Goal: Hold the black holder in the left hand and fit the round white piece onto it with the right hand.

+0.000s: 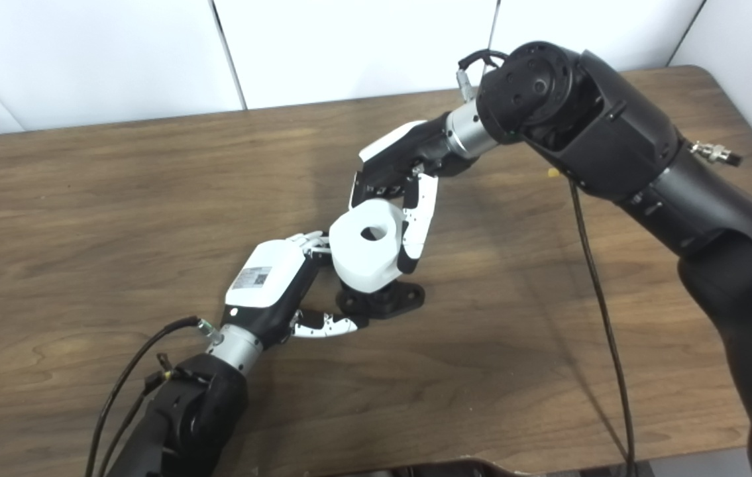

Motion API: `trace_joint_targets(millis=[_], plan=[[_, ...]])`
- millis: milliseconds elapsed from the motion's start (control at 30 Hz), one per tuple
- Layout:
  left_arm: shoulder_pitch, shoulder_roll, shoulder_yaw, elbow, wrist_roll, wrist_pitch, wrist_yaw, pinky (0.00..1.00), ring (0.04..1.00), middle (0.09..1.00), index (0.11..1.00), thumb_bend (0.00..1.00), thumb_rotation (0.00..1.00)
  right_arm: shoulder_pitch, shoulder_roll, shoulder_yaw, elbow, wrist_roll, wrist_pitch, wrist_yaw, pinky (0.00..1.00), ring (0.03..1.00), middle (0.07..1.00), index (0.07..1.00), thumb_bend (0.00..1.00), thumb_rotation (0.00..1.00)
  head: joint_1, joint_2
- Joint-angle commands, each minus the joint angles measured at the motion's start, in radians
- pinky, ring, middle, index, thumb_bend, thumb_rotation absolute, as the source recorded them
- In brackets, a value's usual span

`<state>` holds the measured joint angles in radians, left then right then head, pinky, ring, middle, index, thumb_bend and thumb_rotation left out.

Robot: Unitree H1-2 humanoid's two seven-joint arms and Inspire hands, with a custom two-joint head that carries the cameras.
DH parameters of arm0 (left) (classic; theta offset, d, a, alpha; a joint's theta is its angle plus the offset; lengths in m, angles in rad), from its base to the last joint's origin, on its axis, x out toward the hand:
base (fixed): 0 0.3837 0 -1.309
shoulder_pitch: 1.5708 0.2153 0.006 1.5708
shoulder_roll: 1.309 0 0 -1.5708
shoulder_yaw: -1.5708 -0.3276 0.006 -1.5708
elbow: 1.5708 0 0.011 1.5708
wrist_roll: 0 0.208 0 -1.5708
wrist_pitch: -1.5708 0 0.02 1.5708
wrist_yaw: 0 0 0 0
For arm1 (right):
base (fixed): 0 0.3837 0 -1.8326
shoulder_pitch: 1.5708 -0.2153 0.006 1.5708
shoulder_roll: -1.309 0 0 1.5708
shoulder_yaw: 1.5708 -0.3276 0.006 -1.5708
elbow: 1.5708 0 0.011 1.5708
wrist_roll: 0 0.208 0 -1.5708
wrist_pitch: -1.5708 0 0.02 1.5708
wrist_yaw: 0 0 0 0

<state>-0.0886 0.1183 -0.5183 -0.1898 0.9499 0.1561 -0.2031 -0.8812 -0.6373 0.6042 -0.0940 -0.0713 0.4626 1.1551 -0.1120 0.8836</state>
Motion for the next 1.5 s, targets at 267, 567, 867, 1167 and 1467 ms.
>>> trace_joint_targets(millis=[267, 567, 867, 1167, 1467], plan=[[0.006, 0.003, -0.007, 0.004, 0.015, 0.024, -0.041, 0.87, 0.886, 0.826, 0.489, 0.51, 0.05, -0.025, -0.02, -0.017, -0.017, -0.01, 0.007, 0.049, 0.93, 0.839, 0.786, 0.484, 0.51, 0.14, 0.0, 0.001], [0.005, 0.005, -0.006, 0.005, 0.01, 0.02, -0.04, 0.87, 0.885, 0.825, 0.489, 0.51, 0.05, -0.011, -0.018, -0.011, -0.016, -0.043, 0.007, 0.059, 0.92, 0.838, 0.786, 0.484, 0.51, 0.14, 0.0, 0.005], [0.003, 0.004, -0.005, 0.006, 0.01, 0.021, -0.04, 0.88, 0.886, 0.825, 0.489, 0.51, 0.05, -0.009, -0.012, 0.002, -0.013, -0.067, 0.007, 0.084, 0.95, 0.851, 0.797, 0.485, 0.51, 0.14, 0.0, 0.006], [0.003, 0.005, -0.005, 0.002, 0.011, 0.023, -0.044, 0.88, 0.886, 0.827, 0.489, 0.51, 0.05, 0.002, -0.006, 0.001, -0.021, -0.08, 0.007, 0.085, 0.94, 0.855, 0.803, 0.486, 0.51, 0.14, -0.002, 0.007], [-0.001, 0.004, -0.004, 0.006, 0.008, 0.021, -0.043, 0.88, 0.887, 0.827, 0.489, 0.51, 0.05, -0.002, -0.001, 0.004, -0.025, -0.075, 0.007, 0.089, 0.94, 0.86, 0.81, 0.486, 0.51, 0.14, -0.004, 0.01]])
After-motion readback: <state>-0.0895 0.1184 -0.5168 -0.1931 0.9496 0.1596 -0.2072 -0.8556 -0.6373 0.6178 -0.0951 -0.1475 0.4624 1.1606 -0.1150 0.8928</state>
